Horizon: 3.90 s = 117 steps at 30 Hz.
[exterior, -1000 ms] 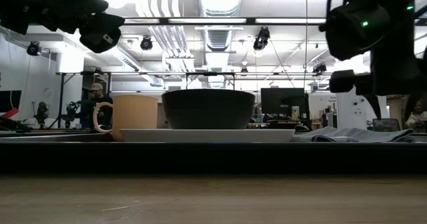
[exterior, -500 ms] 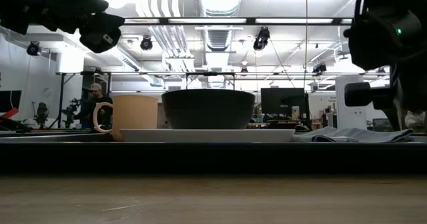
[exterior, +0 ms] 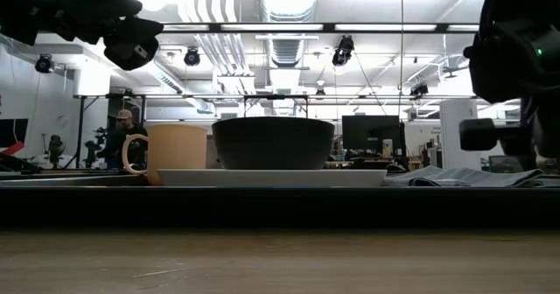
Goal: Set up tray
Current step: Put the blue spoon on top of the gray napkin on the black serving tray, then put the blue knife on top of the gray napkin on the black serving tray
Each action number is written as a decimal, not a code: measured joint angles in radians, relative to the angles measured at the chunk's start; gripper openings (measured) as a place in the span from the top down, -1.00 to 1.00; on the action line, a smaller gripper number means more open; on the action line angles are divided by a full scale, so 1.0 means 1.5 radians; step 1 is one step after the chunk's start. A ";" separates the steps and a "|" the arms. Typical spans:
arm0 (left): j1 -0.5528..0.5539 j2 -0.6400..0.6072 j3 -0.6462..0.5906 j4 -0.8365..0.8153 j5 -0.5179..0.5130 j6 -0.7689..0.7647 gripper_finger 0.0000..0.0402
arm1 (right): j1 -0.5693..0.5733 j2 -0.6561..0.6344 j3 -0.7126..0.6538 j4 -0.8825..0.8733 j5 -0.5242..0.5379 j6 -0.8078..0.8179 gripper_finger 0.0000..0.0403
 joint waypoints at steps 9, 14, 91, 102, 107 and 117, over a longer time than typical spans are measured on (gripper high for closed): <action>0.000 0.000 0.000 0.000 0.000 0.000 0.33 | 0.000 0.001 0.015 0.004 0.007 0.081 0.87; 0.000 0.000 0.000 0.000 0.000 0.000 0.33 | 0.000 0.001 0.091 -0.092 0.004 0.177 0.87; 0.000 -0.001 0.000 0.001 0.000 -0.102 0.33 | -0.211 0.018 0.152 0.187 -0.292 1.477 0.87; 0.000 -0.001 0.001 0.006 0.000 -0.102 0.33 | -0.213 0.081 0.162 0.210 -0.295 1.428 0.84; 0.000 -0.001 0.001 0.008 0.000 -0.102 0.33 | -0.211 0.065 0.173 0.202 -0.289 1.416 0.54; 0.000 -0.001 0.001 0.007 0.000 -0.102 0.33 | -0.204 -0.017 0.305 -0.043 -0.257 1.335 0.26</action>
